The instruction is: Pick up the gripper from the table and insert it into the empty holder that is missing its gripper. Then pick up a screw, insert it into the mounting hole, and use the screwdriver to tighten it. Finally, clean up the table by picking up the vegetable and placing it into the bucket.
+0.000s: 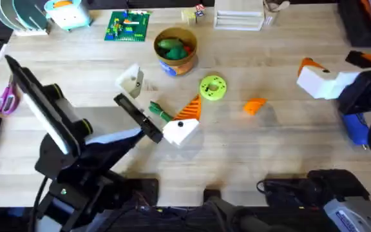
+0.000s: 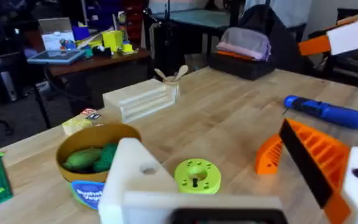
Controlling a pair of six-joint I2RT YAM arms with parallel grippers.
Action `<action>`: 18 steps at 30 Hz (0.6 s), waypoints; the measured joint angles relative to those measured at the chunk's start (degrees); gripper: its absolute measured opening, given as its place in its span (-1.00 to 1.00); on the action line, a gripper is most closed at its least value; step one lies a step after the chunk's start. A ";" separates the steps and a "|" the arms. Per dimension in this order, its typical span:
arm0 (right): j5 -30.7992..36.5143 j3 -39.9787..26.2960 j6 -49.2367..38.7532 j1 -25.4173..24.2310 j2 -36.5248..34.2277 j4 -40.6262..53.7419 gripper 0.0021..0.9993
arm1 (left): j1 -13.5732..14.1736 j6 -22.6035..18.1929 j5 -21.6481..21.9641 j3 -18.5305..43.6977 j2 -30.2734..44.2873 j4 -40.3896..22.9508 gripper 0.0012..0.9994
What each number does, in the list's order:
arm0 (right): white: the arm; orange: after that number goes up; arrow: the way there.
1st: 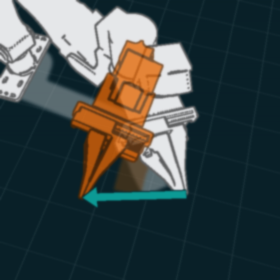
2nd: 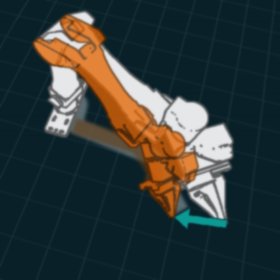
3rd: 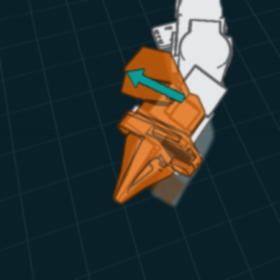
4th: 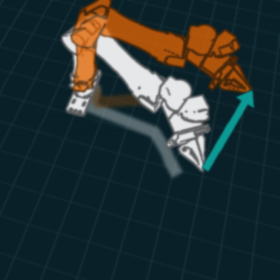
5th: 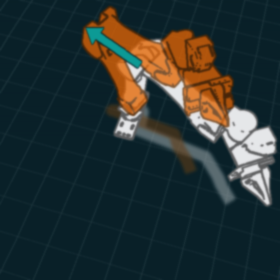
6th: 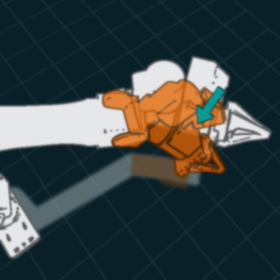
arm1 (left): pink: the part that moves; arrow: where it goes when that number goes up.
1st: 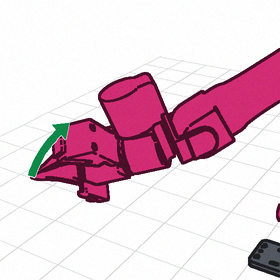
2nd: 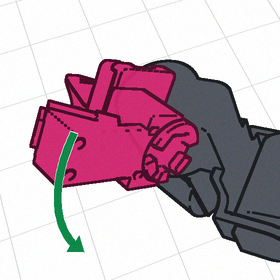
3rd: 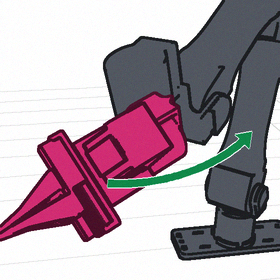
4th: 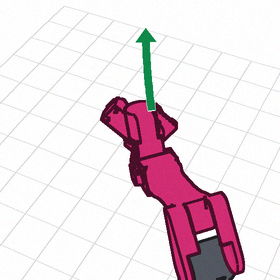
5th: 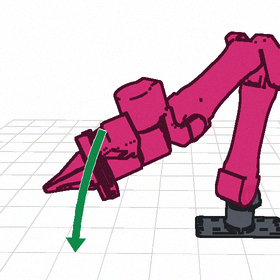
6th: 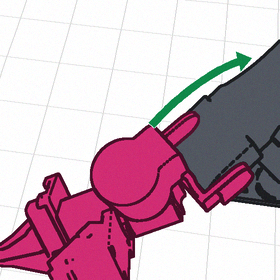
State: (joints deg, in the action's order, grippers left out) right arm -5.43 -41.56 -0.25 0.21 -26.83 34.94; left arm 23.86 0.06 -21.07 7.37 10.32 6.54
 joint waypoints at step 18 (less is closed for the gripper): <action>0.00 0.00 0.00 0.00 0.00 0.02 0.98 | 0.39 3.69 -8.06 -7.01 -9.74 -9.51 0.99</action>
State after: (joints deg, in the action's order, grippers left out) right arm -5.43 -41.56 -0.25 0.21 -26.83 34.96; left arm 24.25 3.75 -29.13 0.36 0.58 -2.97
